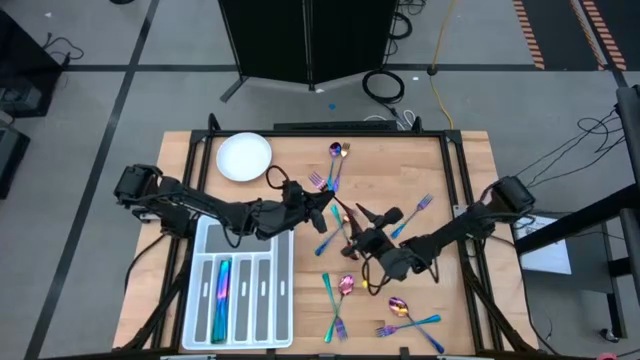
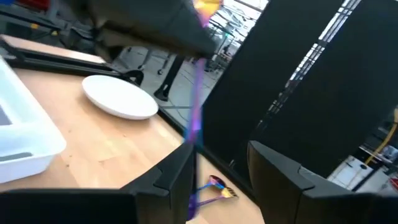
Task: Sort silverware
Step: Put the iridescent blue fork in the middle right slot of the silverware tray
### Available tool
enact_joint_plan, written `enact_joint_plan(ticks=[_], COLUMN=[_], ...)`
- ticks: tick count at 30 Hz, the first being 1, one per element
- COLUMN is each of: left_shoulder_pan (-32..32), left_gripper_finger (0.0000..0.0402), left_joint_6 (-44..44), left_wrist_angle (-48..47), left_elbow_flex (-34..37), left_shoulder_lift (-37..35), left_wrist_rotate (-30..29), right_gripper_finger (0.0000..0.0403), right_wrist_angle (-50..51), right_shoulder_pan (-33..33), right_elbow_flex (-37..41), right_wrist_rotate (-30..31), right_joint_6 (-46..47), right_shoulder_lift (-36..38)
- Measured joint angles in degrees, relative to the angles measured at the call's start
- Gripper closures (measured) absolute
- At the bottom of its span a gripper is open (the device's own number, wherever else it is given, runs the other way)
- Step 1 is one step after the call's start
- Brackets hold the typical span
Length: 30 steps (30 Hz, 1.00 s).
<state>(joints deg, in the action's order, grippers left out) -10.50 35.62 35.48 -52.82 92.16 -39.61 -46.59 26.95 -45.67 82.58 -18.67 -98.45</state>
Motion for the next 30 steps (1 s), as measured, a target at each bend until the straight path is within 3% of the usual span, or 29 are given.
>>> enact_joint_plan(ticks=[11,16,23,27,30], left_shoulder_pan=[0.15,-0.33,-0.87,-0.87,-0.87], left_gripper_finger=[0.0401,0.0401,0.0401,0.0401,0.0401], left_joint_6=[0.11,0.11,0.12,0.11,0.11], left_wrist_angle=[-0.03,-0.04,-0.02,0.07,0.16], left_elbow_flex=[0.00,0.00,0.00,0.00,0.00], left_shoulder_lift=[0.00,0.00,0.00,0.00,0.00], left_wrist_rotate=[-1.23,-1.23,-1.20,-1.21,-1.19], right_gripper_finger=[0.0264,0.0264,0.0266,0.0293,0.0338], right_wrist_angle=[-1.66,-1.29,-1.25,-1.48,-1.50], right_shoulder_pan=[-2.43,-4.29,-5.45,-5.56,-5.52], right_elbow_flex=[-7.31,-8.39,-8.39,-8.39,-8.39], right_wrist_rotate=[-2.92,2.27,3.02,3.02,2.81], right_joint_6=[-4.74,-5.13,-4.91,-4.63,-4.56], right_shoulder_lift=[-7.84,-8.69,-8.69,-8.69,-8.69])
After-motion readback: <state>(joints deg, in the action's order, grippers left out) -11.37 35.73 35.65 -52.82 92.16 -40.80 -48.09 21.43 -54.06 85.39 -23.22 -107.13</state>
